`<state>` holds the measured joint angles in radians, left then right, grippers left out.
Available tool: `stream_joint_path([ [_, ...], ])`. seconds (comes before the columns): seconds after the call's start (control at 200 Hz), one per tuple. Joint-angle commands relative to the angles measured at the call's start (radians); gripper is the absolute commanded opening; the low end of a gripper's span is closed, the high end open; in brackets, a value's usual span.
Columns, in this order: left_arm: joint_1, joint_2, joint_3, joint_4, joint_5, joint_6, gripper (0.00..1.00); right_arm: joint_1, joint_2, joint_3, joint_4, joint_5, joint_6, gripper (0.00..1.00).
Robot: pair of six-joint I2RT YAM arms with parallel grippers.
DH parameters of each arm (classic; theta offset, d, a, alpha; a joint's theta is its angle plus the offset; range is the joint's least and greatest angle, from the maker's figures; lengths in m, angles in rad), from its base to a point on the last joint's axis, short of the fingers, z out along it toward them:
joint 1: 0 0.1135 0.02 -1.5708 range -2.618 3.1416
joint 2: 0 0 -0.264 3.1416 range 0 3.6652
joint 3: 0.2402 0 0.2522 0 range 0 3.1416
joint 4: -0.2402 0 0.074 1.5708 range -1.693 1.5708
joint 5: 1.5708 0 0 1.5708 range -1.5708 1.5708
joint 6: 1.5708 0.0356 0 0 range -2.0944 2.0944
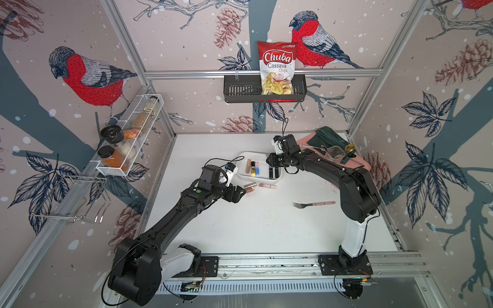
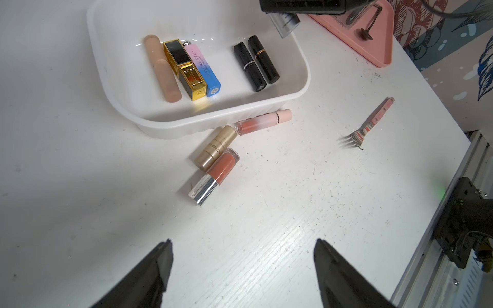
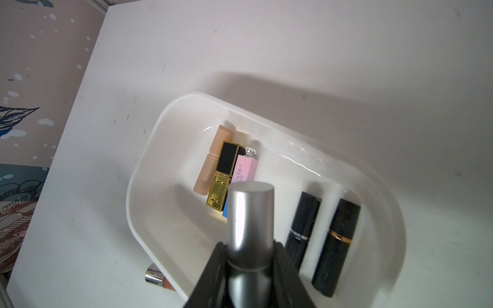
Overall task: Put the lipstick into the storage box
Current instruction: Place the lipstick in the storage box.
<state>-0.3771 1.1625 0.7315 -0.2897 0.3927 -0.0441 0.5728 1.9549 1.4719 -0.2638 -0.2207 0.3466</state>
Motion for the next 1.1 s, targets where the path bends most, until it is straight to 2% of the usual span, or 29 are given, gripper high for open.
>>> stream_joint_path([
  [0.0, -0.012, 0.0, -0.005, 0.033, -0.008, 0.021, 0.86, -0.002, 0.044, 0.023, 0.026, -0.029, 0.028, 0.23],
  [0.285, -0.055, 0.017, -0.01, 0.03, -0.029, 0.032, 0.87, -0.007, 0.132, 0.031, 0.032, -0.01, 0.032, 0.23],
  [0.58, -0.069, 0.029, -0.011, 0.03, -0.031, 0.033, 0.87, -0.008, 0.168, 0.037, 0.023, 0.004, 0.021, 0.34],
  [0.87, -0.077, 0.045, -0.011, 0.028, -0.041, 0.038, 0.87, -0.007, 0.163, 0.037, 0.012, 0.019, 0.009, 0.5],
  [1.095, -0.084, 0.053, -0.016, 0.028, -0.053, 0.042, 0.87, 0.011, 0.072, 0.012, 0.02, 0.025, -0.001, 0.53],
])
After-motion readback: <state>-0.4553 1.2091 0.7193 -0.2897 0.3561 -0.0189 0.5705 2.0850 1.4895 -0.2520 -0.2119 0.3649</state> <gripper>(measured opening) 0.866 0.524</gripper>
